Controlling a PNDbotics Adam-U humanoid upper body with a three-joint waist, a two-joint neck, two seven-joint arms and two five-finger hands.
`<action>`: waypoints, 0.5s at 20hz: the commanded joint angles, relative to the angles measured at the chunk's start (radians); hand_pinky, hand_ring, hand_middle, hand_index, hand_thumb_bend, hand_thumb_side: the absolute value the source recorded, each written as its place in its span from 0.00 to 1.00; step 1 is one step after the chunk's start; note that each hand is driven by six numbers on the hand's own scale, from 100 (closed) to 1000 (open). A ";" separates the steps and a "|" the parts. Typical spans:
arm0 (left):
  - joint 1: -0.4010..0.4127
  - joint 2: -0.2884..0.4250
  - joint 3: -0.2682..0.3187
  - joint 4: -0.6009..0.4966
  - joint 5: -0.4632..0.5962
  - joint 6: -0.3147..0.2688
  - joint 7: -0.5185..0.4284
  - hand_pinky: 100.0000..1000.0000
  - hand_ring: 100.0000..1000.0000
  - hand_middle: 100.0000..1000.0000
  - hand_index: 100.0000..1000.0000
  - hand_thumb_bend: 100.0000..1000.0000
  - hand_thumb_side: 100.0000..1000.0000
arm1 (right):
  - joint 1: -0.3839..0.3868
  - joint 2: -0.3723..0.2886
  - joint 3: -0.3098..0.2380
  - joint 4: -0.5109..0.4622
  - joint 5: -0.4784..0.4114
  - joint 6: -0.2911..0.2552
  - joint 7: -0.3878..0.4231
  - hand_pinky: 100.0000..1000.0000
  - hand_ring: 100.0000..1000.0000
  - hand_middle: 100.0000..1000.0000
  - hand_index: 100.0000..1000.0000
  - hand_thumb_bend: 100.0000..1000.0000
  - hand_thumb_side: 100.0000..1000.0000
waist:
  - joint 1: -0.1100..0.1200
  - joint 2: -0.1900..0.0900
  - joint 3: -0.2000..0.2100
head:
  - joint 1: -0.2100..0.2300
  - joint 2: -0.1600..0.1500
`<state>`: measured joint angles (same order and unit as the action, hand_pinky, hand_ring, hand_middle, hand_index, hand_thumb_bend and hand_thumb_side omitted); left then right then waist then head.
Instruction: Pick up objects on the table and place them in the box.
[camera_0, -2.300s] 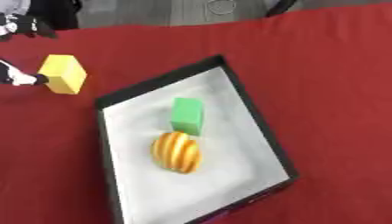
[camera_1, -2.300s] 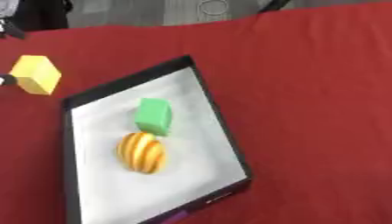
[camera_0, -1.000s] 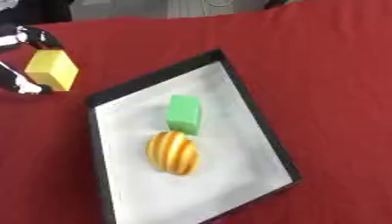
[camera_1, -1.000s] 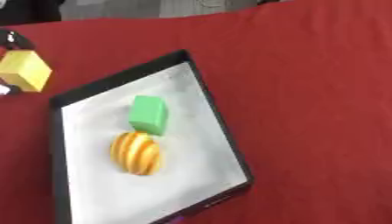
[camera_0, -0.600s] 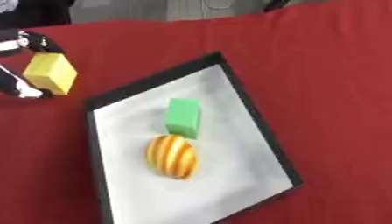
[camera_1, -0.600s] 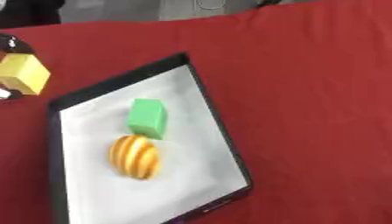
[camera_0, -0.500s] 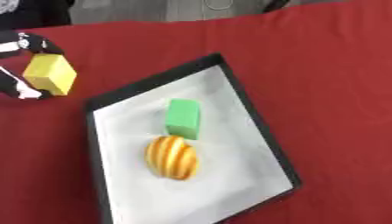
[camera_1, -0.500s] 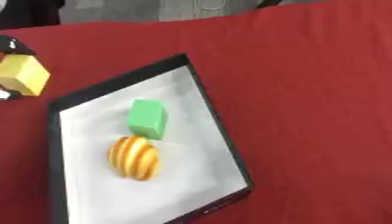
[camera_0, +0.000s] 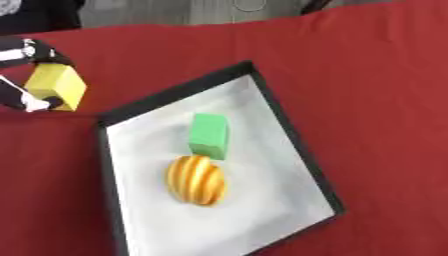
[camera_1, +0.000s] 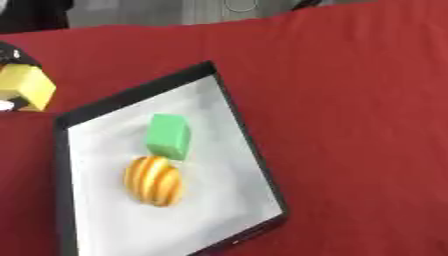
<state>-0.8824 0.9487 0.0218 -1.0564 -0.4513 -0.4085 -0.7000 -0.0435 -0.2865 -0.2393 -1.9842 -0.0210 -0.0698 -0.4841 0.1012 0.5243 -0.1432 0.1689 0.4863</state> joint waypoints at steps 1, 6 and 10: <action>-0.010 0.026 0.003 -0.017 0.007 -0.011 -0.010 0.67 0.59 0.58 0.73 0.20 0.00 | 0.002 -0.021 -0.004 -0.016 0.002 -0.002 0.001 0.97 1.00 0.69 0.77 0.00 0.41 | 0.011 -0.016 0.002 | 0.001 -0.001; -0.009 0.027 -0.001 -0.036 -0.005 -0.023 0.033 0.64 0.54 0.52 0.67 0.25 0.00 | 0.007 -0.032 -0.006 -0.016 -0.006 -0.004 0.002 0.97 1.00 0.69 0.77 0.00 0.41 | 0.014 -0.025 0.006 | -0.020 0.011; -0.011 0.031 -0.001 -0.049 -0.003 -0.029 0.075 0.62 0.51 0.49 0.64 0.25 0.00 | 0.014 -0.044 -0.012 -0.016 -0.013 -0.007 -0.002 0.97 1.00 0.69 0.77 0.00 0.41 | 0.017 -0.038 0.018 | -0.042 0.028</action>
<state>-0.8810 0.9409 0.0152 -1.0886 -0.4577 -0.4331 -0.6378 -0.0323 -0.3029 -0.2407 -1.9842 -0.0273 -0.0718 -0.4854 0.1087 0.5231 -0.1262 0.1340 0.5085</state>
